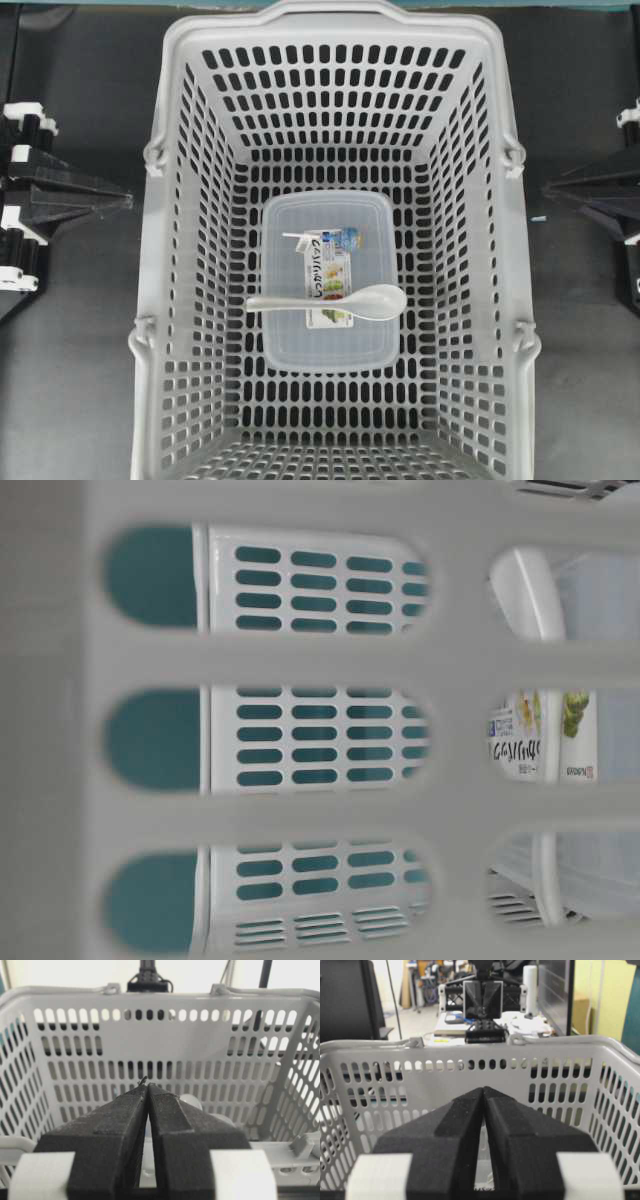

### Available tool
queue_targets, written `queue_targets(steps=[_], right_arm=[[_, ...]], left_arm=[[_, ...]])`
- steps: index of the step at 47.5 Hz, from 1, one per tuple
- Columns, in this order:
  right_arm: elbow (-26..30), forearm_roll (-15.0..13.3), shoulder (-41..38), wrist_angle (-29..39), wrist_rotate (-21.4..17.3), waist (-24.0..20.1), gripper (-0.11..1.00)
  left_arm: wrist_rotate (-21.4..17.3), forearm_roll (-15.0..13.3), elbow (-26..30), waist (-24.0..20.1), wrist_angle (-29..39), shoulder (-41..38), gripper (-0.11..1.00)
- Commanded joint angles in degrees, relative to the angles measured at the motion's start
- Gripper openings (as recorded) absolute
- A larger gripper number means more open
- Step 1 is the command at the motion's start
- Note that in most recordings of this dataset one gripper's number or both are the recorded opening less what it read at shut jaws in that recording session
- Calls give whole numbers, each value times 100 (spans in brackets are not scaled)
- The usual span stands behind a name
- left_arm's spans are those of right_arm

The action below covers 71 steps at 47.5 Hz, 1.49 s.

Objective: Pick up the chinese spoon from the shopping basket with the left arm.
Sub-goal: 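Move the open left gripper into the basket toward the white spoon, then lower the open left gripper around the white spoon handle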

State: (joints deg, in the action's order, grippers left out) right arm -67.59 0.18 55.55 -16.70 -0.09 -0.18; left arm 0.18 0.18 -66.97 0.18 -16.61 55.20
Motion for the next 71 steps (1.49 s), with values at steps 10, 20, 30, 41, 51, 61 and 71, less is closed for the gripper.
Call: queue_targets(steps=[10, 20, 30, 41, 51, 61, 71], right_arm=[[97, 35, -35, -9, -132, 0, 0], [105, 35, -44, -9, -237, 0, 0], [123, 44, -35, 185, -290, 0, 0], [149, 35, 44, 554, -290, 0, 1], [185, 35, 167, 765, -290, 0, 28], [185, 35, 264, 1081, -281, 0, 65], [176, 35, 334, 1116, -264, 0, 66]], left_arm=[[281, 237, 290, 255, 712, -53, 0], [255, 237, 914, 264, 1230, -149, 0], [237, 237, 1995, 422, 2470, -721, 0], [229, 237, 3208, 580, 3674, -1802, 0], [246, 237, 4219, 694, 4509, -3006, 0], [290, 237, 5054, 712, 5458, -3885, 0], [290, 237, 5678, 712, 6363, -4570, 1]])
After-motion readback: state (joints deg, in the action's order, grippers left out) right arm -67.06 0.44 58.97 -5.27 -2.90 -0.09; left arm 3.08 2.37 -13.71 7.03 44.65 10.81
